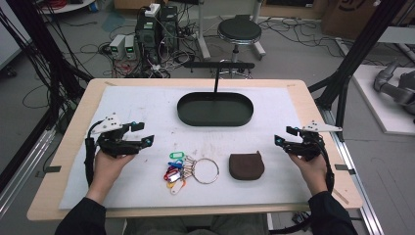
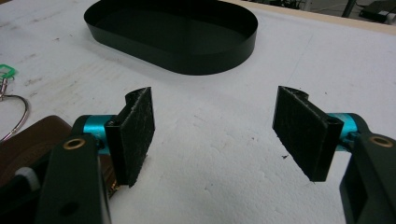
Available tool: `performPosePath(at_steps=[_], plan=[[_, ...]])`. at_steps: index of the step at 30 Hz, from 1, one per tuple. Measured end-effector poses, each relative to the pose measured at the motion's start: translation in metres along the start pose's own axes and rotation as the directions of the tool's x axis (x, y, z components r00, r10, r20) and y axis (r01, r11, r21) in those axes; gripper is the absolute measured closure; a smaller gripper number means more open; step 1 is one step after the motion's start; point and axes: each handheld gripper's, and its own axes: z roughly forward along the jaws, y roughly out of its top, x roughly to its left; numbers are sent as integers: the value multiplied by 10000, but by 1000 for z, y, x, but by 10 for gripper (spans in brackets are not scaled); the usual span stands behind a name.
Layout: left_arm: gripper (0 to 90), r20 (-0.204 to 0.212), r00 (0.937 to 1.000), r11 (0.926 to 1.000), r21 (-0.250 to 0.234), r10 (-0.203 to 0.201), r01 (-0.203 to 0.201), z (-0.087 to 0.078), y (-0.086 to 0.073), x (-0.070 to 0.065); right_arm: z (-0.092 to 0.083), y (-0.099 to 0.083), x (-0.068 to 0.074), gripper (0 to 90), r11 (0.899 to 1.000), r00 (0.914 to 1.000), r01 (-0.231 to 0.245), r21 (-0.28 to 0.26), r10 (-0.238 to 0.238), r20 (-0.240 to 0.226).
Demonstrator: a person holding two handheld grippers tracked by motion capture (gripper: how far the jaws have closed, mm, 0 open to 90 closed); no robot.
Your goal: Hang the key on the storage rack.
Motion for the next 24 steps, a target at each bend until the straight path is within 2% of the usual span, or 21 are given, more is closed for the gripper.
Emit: performPosePath(at_steps=[5,9,14,18,24], plan=[[317,-11,9999,9998,170,130,-130,3,-1,-2,2,0,-1,300,10000,10000,-5,26,5,6],[310,-46,9998,9999,3,172,-172,3,0,-4,2,0,1,300,9999,9999,116,30,-116,-11],[305,-56,9998,9998,30,176,-176,3,0,-4,2,0,1,300,9999,9999,154,40,-154,-2],[305,66,9999,9998,-82,157,-156,5,2,-5,-1,-1,2,301,9998,9998,204,27,-204,64],[318,469,9988,9999,69,155,-159,12,6,-11,-2,-3,-1,302,9999,9998,148,81,-149,150]])
